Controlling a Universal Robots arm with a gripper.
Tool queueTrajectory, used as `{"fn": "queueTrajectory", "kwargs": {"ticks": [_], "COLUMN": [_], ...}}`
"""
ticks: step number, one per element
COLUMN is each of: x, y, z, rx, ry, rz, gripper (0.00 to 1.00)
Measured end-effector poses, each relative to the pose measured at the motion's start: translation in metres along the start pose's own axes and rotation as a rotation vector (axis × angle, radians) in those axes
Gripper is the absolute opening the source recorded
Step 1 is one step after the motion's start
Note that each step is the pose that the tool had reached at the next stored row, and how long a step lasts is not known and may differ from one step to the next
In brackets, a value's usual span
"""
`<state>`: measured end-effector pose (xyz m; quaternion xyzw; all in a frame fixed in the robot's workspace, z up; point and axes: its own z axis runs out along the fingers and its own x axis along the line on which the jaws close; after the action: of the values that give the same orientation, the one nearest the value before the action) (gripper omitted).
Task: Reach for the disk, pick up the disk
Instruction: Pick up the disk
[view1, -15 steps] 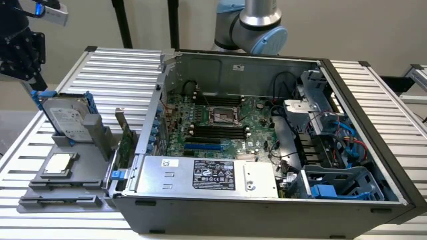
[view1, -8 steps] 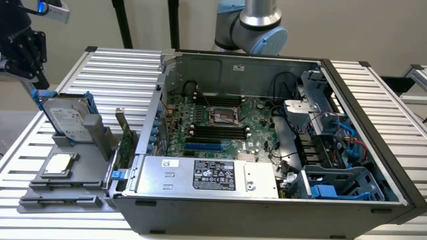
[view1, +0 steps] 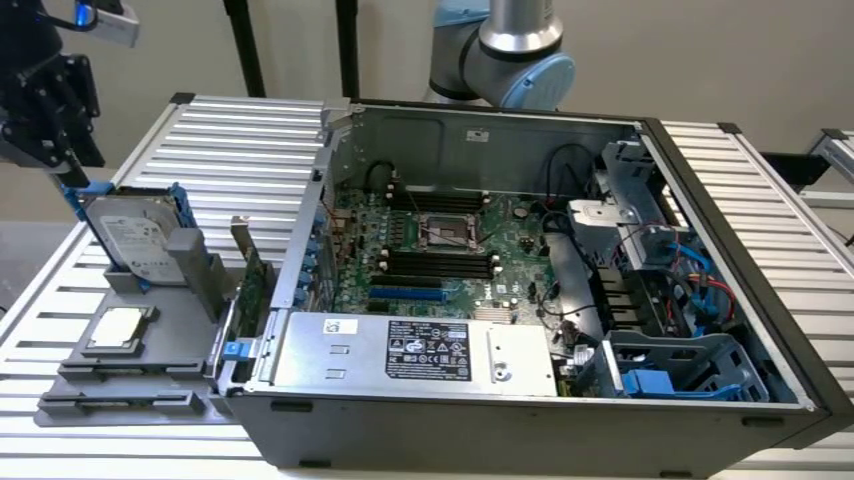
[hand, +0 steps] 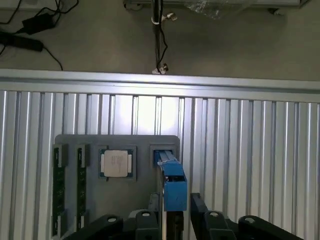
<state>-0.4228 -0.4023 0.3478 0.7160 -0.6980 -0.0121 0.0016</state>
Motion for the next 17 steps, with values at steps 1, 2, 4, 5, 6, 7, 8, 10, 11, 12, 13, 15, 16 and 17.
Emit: {"fn": "queueTrajectory", "kwargs": {"ticks": [1,2,4,5,6,7,8,10,11,12,13,15,16,17], "x": [0.000,0.000,0.000,0.000,0.000,0.000,0.000,0.000,0.000,0.000,0.000,0.000,0.000,0.000], "y": [0.0000,0.0000,-0.0001,-0.0001,-0.0002,-0.0002,-0.0002,-0.0003,-0.0003,-0.0003,-0.0003,-0.0003,-0.0002,-0.0002], "z": [0.0006,0.0015,0.0044,0.0062,0.0082,0.0099,0.0117,0.0171,0.0191,0.0210,0.0227,0.0263,0.0281,0.0300], "rx": [-0.0001,0.0000,-0.0001,0.0000,0.0002,0.0002,0.0002,0.0004,0.0003,0.0004,0.0003,0.0003,0.0004,0.0003], "ry": [0.0001,0.0000,0.0001,0.0001,0.0000,0.0001,0.0001,0.0001,0.0001,0.0001,0.0001,0.0001,0.0001,0.0001], "rz": [0.000,0.000,0.000,0.000,0.000,0.000,0.000,0.000,0.000,0.000,0.000,0.000,0.000,0.000], "gripper": [0.42,0.48,0.53,0.53,0.60,0.60,0.60,0.60,0.60,0.60,0.60,0.60,0.60,0.60]}}
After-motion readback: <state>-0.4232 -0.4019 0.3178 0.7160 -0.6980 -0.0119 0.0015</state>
